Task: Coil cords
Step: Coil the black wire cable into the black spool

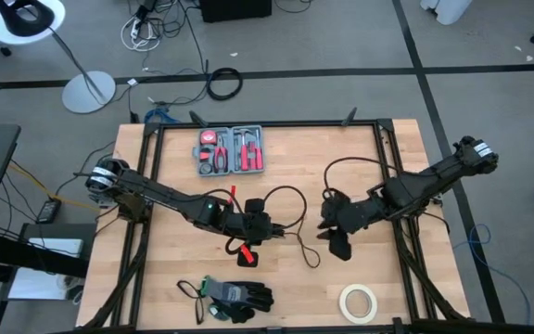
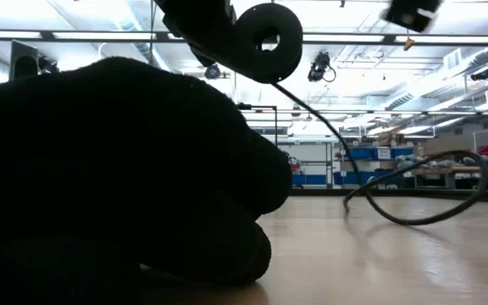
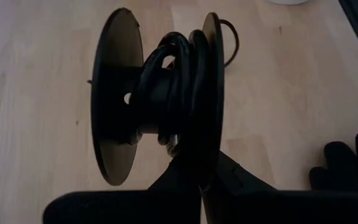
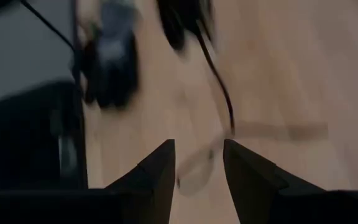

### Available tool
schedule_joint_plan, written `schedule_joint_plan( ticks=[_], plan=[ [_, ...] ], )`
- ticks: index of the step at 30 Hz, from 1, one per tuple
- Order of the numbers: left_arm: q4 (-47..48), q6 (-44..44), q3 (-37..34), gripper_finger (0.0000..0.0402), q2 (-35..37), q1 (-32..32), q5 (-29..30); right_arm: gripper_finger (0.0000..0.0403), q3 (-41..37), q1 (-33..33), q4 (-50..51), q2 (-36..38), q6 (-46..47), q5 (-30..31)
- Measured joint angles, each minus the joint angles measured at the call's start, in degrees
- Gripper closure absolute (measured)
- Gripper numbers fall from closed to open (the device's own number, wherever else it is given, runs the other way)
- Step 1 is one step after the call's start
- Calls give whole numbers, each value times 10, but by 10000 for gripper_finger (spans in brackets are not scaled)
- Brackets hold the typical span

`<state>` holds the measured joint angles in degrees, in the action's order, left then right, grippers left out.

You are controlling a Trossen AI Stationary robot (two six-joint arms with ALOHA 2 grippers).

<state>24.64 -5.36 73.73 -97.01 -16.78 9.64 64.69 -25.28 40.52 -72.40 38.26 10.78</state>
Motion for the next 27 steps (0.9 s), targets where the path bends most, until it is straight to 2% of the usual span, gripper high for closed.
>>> schedule_joint_plan(
  ticks=[4,9,15,27],
  plan=[
    [-10,3,0,401,0,0,1,268,0,2,-89,-31,-77,43],
    [-11,2,0,401,0,-1,1,268,0,14,-138,-75,-143,122],
    [-10,-9,0,401,0,-1,1,268,-1,32,-218,-110,-187,122],
    [-27,-9,6,401,0,-2,13,268,-1,49,-267,-128,-209,107]
  ],
)
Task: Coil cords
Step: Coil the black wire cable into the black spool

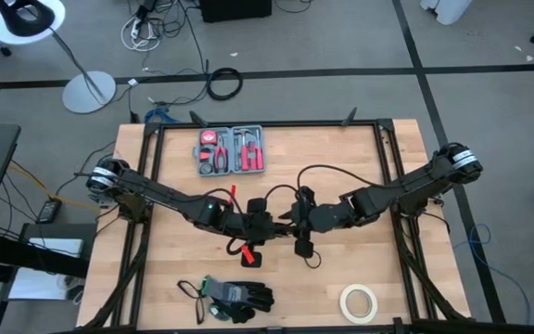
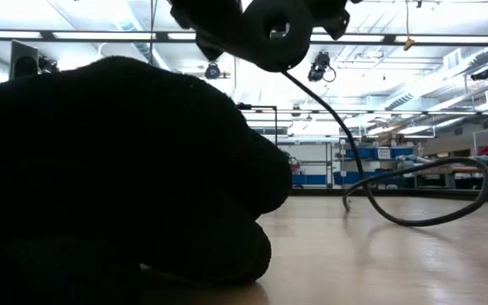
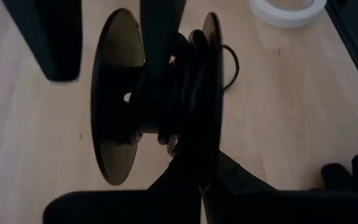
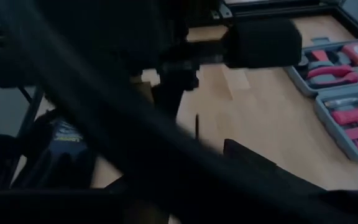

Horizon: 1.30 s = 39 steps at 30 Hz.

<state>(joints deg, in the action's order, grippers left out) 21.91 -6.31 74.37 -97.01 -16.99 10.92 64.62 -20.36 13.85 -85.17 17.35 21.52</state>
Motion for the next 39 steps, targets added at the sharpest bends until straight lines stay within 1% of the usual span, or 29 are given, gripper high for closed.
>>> schedule_joint_plan(
  ticks=[7,10,13,16,17,18,22,28,31,37,39],
  plan=[
    [6,2,20,402,-1,0,14,269,0,2,-3,0,2,-2],
    [9,5,27,402,-1,0,17,277,1,2,-4,1,1,-1],
    [9,5,29,402,-1,0,28,309,1,1,-4,1,-8,5],
    [6,3,29,402,-1,0,31,371,1,-2,-1,1,-22,11],
    [6,3,29,402,-1,-1,33,384,1,-2,-2,1,-28,9],
    [7,3,29,402,-1,-1,34,389,1,-3,-2,1,-30,11],
    [18,5,30,402,1,0,34,394,1,-3,3,2,-24,12],
    [128,2,84,392,9,0,34,399,2,-6,3,3,-19,15],
    [163,2,108,382,9,-1,34,400,2,-9,-3,4,-23,23],
    [164,0,112,375,10,-1,39,401,0,-11,-7,2,-29,24],
    [165,-4,113,374,11,0,40,402,-1,-16,-7,1,-30,39]
  ],
)
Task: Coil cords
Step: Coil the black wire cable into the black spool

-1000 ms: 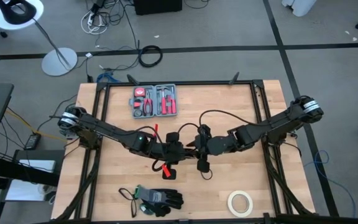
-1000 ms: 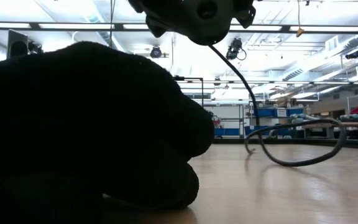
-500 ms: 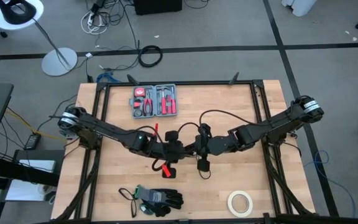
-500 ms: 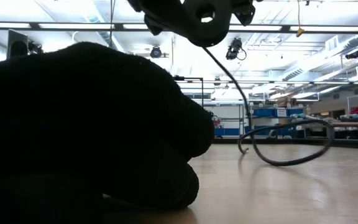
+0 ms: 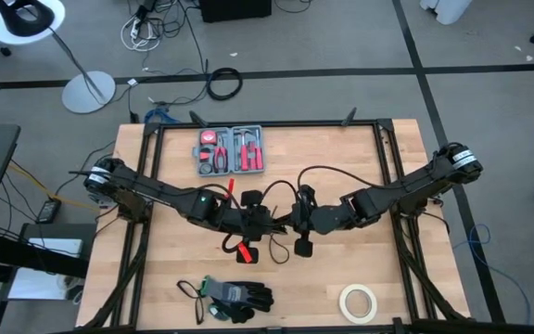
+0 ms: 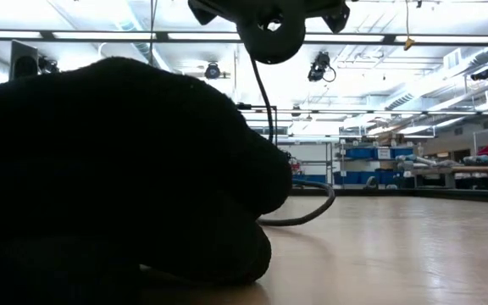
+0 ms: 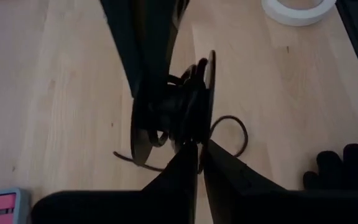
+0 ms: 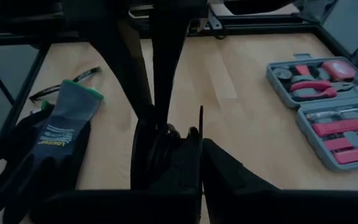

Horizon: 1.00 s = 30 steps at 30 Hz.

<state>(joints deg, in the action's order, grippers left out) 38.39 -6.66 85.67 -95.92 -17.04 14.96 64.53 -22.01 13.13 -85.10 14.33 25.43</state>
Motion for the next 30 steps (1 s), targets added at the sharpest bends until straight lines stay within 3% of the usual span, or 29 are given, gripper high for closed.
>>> schedule_joint_plan(
  ticks=[4,12,18,24,30],
  plan=[
    [3,0,0,374,6,-2,2,402,0,-12,-1,0,-6,27],
    [2,2,2,374,41,-5,22,403,-6,-17,13,16,-5,24],
    [-20,13,2,376,62,-26,47,403,-70,-21,-25,47,18,26],
    [-151,62,-15,380,65,-58,47,403,-185,-27,-155,93,31,27],
    [-364,77,-117,381,64,-70,-5,403,-324,-45,-390,136,-14,18]
  ],
)
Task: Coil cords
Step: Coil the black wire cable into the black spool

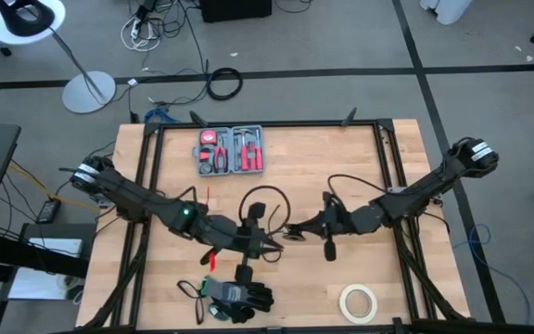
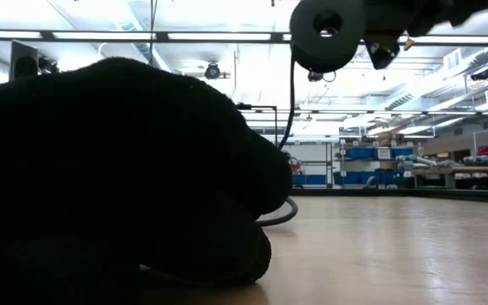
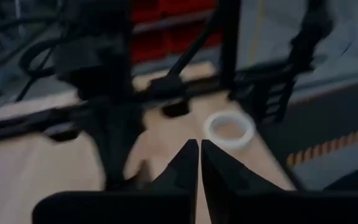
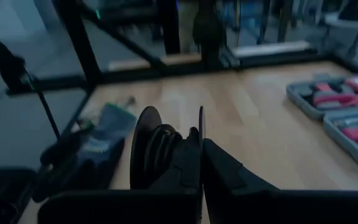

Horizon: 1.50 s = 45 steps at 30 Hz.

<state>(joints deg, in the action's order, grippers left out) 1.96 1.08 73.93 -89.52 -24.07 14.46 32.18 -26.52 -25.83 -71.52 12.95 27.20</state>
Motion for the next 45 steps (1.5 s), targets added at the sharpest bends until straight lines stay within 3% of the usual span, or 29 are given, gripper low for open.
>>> schedule_joint_plan(
  ticks=[5,9,13,19,27,35,45],
  plan=[
    [-186,-30,-115,381,-1,2,-21,403,-88,-2,-180,4,-15,1],
    [-260,-71,-180,381,-1,12,-6,403,-122,-2,-252,3,-26,9],
    [-259,-103,-204,381,-1,28,22,403,-125,0,-301,2,-69,13],
    [-228,-105,-188,381,-1,59,-22,403,-125,18,-390,-22,-140,12],
    [-172,-117,-160,351,-1,95,-21,403,-125,35,-490,-62,-188,-17],
    [-186,-135,-160,278,-1,104,-19,403,-125,36,-499,-62,-212,-18],
    [-198,-131,-160,273,-1,110,-20,403,-125,43,-500,-62,-212,-24]
  ],
)
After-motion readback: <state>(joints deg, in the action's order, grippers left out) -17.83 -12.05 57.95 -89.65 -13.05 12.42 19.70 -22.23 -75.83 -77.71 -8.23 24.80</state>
